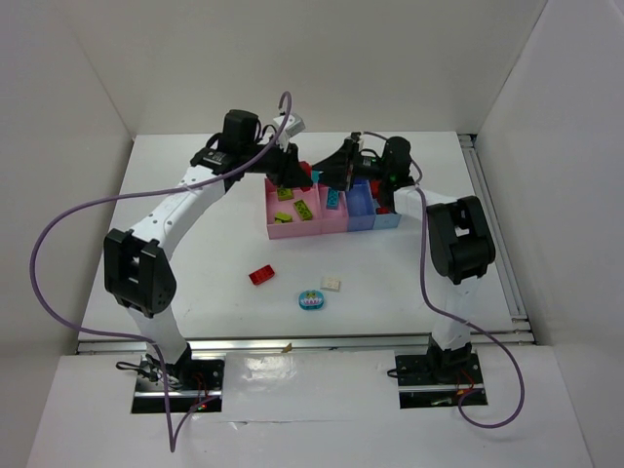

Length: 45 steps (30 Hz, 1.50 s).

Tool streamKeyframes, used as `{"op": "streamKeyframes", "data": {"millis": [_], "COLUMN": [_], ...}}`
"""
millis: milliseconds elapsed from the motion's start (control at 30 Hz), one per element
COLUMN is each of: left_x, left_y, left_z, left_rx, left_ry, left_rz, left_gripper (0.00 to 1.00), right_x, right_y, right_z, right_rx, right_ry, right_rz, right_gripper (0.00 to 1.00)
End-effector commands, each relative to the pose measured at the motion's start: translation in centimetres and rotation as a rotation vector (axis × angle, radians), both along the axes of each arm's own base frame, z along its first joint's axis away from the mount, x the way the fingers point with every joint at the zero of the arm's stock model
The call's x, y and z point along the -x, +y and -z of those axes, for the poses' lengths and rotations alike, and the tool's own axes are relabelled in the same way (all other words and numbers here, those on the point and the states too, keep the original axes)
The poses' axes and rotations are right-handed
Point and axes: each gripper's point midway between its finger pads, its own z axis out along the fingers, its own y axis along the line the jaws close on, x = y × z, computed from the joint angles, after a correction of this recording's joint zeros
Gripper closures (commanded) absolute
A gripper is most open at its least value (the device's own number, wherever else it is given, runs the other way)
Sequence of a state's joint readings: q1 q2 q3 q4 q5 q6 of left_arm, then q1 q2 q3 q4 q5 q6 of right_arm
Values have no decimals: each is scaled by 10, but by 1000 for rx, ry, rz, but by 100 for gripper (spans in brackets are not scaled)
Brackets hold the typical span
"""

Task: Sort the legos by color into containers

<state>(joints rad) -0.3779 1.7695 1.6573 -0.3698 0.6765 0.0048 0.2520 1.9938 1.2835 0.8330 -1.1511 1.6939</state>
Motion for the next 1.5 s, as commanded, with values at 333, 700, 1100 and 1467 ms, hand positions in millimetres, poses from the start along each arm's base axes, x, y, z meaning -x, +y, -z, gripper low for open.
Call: {"op": "streamKeyframes", "data": {"millis": [333,700,1100,1467], "left_x": [-4,-12,-43,-48], "left_y": [15,27,46,62], "left_z": [-14,0,4,-8], "left_rx": [66,80,140,143], "left_ry": [-3,109,411,405], "left_rz": [23,-57,-389,-538], "left_gripper": [100,100,100,100], "right_x": [-5,-51,-77,-75], "right_y": [-25,-66,-69,-56], "right_z": [-9,36,104,133], "right_rx": [3,412,911,997], "right_ry": [-100,-145,-259,-268], "right_rz": [44,203,218,141], "right_gripper": [100,100,100,49]}}
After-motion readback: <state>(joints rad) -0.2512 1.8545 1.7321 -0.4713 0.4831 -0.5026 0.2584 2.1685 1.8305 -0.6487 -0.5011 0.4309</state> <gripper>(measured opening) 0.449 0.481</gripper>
